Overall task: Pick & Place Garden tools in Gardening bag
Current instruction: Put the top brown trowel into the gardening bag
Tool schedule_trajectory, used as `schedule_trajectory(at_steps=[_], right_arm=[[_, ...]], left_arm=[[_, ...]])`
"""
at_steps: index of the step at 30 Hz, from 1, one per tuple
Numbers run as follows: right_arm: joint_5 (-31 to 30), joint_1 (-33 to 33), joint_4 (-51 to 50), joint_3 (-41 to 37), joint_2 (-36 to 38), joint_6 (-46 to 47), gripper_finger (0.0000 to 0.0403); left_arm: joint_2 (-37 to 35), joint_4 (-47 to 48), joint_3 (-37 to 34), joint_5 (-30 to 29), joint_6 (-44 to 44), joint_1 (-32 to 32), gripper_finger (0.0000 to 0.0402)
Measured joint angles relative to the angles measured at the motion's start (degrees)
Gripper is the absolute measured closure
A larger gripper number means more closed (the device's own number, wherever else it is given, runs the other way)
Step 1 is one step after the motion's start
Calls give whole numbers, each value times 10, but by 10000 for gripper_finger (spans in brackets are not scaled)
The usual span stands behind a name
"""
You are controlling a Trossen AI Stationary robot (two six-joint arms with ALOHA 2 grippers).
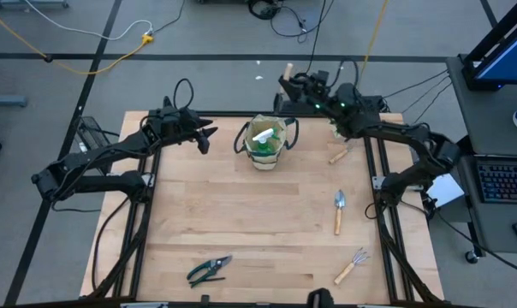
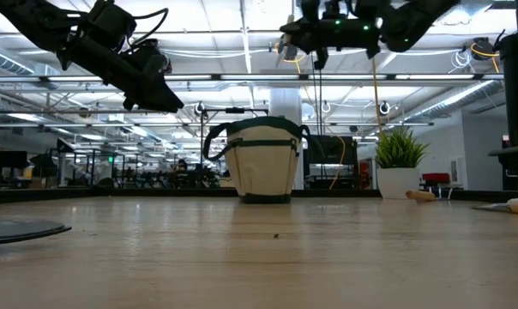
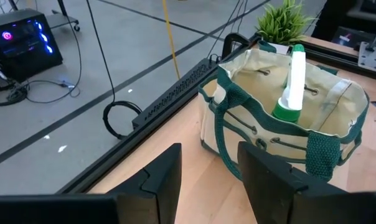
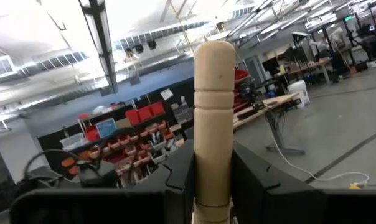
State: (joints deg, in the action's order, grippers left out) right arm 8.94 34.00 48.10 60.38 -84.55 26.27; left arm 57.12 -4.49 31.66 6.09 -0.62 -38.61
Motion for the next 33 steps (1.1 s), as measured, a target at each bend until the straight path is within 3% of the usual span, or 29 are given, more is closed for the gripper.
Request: schedule_trajectory(at_steps=[7, 22, 33], right_arm=[[1, 0, -26, 60, -70, -12, 341], [3, 0, -34, 72, -163, -3, 341], [112, 24, -81, 72, -186, -51, 341]], left_arm=[[0, 0, 0, 0, -4, 0, 241], [0, 1, 0, 0, -6, 0, 241], [0, 7, 0, 16, -8, 0, 241]])
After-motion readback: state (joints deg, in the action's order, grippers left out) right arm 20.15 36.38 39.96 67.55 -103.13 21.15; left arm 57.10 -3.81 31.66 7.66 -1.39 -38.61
